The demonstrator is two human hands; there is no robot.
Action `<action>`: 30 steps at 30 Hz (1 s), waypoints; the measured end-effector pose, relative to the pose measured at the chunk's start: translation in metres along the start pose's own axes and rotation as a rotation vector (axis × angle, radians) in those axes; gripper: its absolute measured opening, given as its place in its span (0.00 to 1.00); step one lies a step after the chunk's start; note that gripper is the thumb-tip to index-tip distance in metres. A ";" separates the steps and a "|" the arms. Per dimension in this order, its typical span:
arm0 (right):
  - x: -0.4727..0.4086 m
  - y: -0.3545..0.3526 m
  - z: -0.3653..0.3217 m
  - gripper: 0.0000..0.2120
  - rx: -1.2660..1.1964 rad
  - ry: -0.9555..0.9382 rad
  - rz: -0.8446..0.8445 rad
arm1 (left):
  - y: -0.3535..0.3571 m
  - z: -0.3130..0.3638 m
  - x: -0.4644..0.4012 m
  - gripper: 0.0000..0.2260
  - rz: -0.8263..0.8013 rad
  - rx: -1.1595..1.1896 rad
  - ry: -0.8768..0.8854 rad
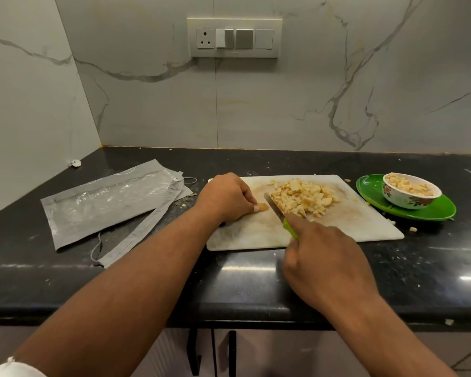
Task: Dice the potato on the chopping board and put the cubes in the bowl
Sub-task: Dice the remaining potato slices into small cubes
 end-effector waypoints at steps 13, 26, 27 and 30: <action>0.020 0.011 -0.001 0.27 0.015 -0.018 -0.044 | 0.003 0.000 0.000 0.05 -0.028 -0.010 0.000; -0.011 0.045 -0.014 0.28 0.008 0.009 -0.046 | -0.003 -0.004 0.000 0.03 0.010 0.002 -0.036; -0.009 0.044 -0.013 0.29 0.013 0.002 -0.040 | -0.003 -0.004 -0.001 0.04 0.011 0.000 -0.042; 0.005 0.036 -0.010 0.30 0.030 -0.030 -0.049 | -0.001 -0.004 -0.001 0.04 -0.002 0.003 -0.045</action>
Point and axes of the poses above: each hand's wrist, its own x-axis away from the middle knuckle, its own y-axis out of the palm, z = x × y, the point moved 9 cm from there along -x, towards the middle knuckle, and after that the axes turned 13 degrees about z, right-handed, at the moved point
